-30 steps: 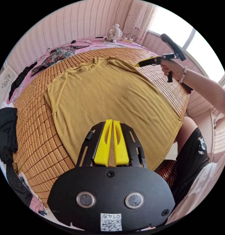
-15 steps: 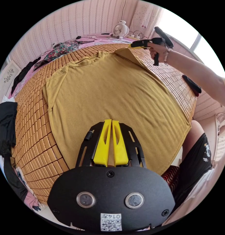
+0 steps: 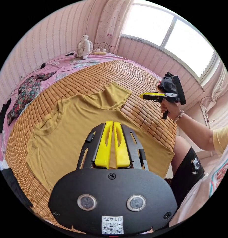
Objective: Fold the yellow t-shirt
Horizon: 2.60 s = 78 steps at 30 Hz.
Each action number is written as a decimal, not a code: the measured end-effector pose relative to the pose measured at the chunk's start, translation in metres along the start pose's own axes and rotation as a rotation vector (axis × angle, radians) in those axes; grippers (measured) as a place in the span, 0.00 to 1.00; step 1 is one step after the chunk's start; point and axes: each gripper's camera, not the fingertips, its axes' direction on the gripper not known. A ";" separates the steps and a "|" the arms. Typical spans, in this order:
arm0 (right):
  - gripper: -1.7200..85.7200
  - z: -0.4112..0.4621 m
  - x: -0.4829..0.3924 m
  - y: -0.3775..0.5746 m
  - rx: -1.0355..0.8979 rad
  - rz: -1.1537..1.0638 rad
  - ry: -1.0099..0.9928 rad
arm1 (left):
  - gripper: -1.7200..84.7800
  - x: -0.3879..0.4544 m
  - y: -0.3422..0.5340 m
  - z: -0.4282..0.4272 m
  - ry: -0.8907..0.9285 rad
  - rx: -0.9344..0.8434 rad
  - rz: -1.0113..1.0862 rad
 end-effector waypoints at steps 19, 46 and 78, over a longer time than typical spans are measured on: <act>0.03 0.038 0.026 0.002 -0.097 -0.035 0.031 | 0.01 0.028 -0.190 0.167 0.034 -0.099 -0.003; 0.11 0.069 0.022 0.033 0.105 0.155 -0.038 | 0.03 -0.052 -0.084 -0.090 -0.084 0.100 -0.102; 0.06 0.462 -0.514 -0.083 -0.315 -0.563 -0.274 | 0.02 -0.324 0.099 -0.322 -0.187 0.106 -0.651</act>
